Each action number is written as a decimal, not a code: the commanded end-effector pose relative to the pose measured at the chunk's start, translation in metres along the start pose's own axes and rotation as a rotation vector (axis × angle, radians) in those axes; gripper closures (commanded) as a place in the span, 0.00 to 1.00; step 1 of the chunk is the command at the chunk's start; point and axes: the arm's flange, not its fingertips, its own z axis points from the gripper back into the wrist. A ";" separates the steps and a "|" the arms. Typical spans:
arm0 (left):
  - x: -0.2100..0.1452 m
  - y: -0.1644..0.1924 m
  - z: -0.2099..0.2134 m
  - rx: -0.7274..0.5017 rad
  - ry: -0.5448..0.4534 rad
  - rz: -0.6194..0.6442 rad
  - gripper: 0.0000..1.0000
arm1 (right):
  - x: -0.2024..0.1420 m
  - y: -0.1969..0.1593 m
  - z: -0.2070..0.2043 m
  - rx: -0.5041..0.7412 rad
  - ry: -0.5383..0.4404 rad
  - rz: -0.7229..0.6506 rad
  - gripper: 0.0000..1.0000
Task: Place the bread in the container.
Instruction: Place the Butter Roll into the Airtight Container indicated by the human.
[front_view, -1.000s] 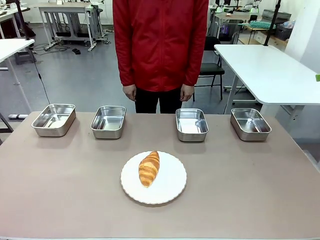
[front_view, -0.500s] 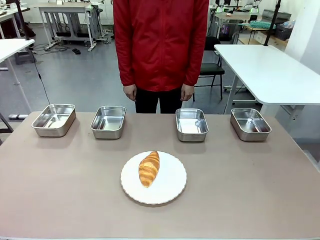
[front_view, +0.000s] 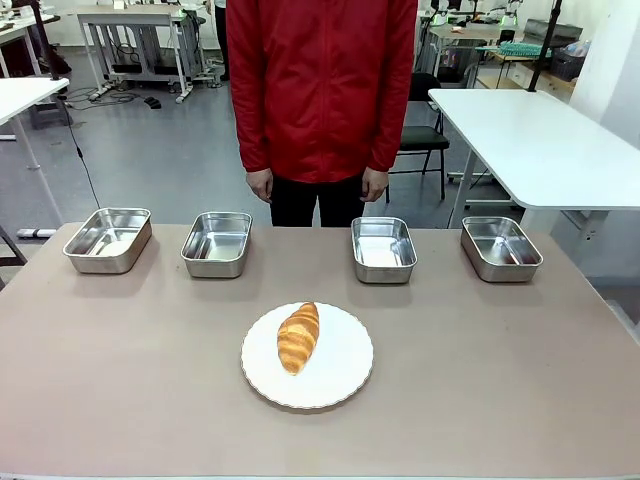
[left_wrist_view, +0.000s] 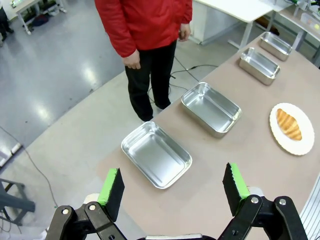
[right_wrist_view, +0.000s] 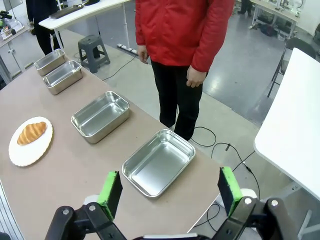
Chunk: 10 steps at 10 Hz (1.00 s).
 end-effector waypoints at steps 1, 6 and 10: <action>0.001 -0.005 -0.003 0.001 0.003 0.039 0.00 | -0.001 0.004 0.001 -0.010 -0.004 -0.048 0.00; 0.000 0.000 0.000 0.000 0.000 0.000 0.00 | 0.000 0.000 0.000 0.000 0.000 0.000 0.00; 0.000 0.000 0.000 0.000 0.000 0.000 0.00 | 0.000 0.000 0.000 0.000 0.000 0.000 0.00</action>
